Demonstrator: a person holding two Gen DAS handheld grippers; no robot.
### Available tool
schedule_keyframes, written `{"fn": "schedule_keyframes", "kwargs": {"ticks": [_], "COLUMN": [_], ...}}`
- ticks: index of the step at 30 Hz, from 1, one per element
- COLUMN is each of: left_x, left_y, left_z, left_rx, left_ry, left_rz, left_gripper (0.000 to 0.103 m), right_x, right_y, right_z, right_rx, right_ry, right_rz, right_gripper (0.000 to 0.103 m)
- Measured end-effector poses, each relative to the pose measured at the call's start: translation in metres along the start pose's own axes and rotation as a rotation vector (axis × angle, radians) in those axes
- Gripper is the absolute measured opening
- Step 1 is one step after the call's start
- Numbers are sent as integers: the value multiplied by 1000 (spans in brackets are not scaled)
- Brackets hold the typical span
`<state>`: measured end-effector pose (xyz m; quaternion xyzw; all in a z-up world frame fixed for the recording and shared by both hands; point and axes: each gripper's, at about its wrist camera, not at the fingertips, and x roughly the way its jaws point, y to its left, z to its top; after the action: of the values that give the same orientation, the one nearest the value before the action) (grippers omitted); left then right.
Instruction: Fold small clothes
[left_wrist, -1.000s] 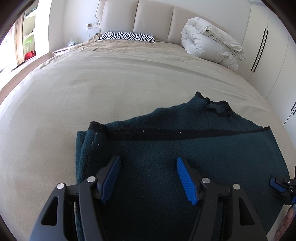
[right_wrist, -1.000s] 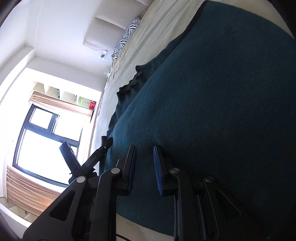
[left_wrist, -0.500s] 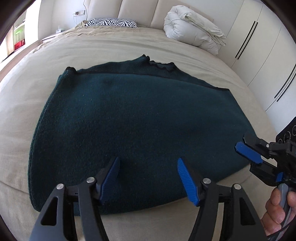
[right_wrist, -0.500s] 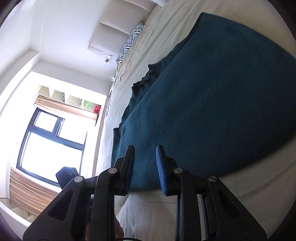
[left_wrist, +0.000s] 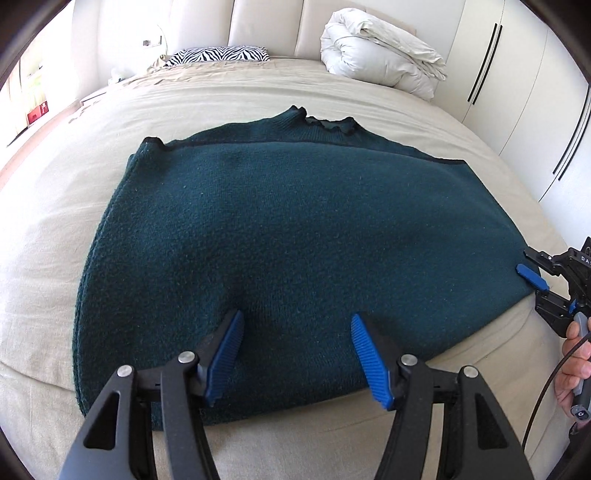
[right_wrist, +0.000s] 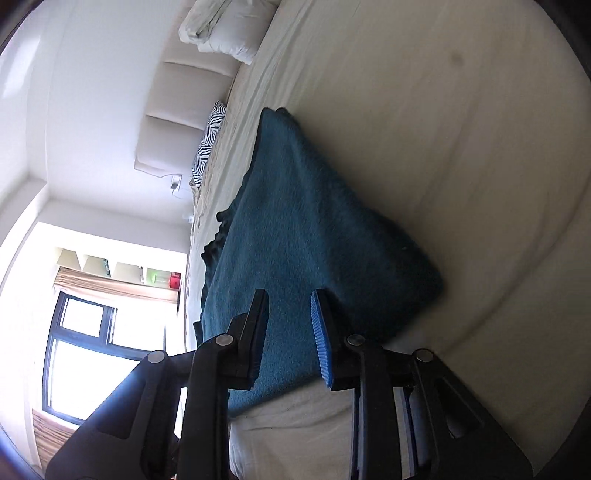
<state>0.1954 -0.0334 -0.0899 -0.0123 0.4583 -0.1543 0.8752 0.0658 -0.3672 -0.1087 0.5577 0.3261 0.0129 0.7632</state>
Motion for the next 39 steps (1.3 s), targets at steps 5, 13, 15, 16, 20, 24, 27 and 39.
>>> {"fn": "schedule_keyframes", "kwargs": {"ticks": [5,13,15,16,20,24,27,39], "left_x": [1,-2,-6,-9,-27,-58,-82,-29], "left_y": [-1,1,6,9,33,76,119,175], "left_z": [0,-1,-1,-1,-5,-10,-14,6], "left_rx": [8,0,-21,-36,-116,-216,-347,-624], "left_ry": [-5,-12,-17,-19,-39,-98,-169,6], "left_rz": [2,-14,-36,-47,-68,-40,-16,-442], "left_gripper": [64,64,64,64,64,66,76,79], "right_x": [-49,-94,-100,-100,-93,-85,-78,40], "right_y": [-21,-35,-28,-23,6,38,64,156], "right_z": [22,8,-3,-7,-14,-22,-33,-61], "right_rx": [30,26,4,-10,-75,-136,-208,-369], "right_ry": [-111,-132,-127,-123,-99,-81,-75,246], "right_rz": [-32,-59,-55,-53,-39,-30,-18,102], "right_gripper": [23,24,24,24,24,63,72,71]}}
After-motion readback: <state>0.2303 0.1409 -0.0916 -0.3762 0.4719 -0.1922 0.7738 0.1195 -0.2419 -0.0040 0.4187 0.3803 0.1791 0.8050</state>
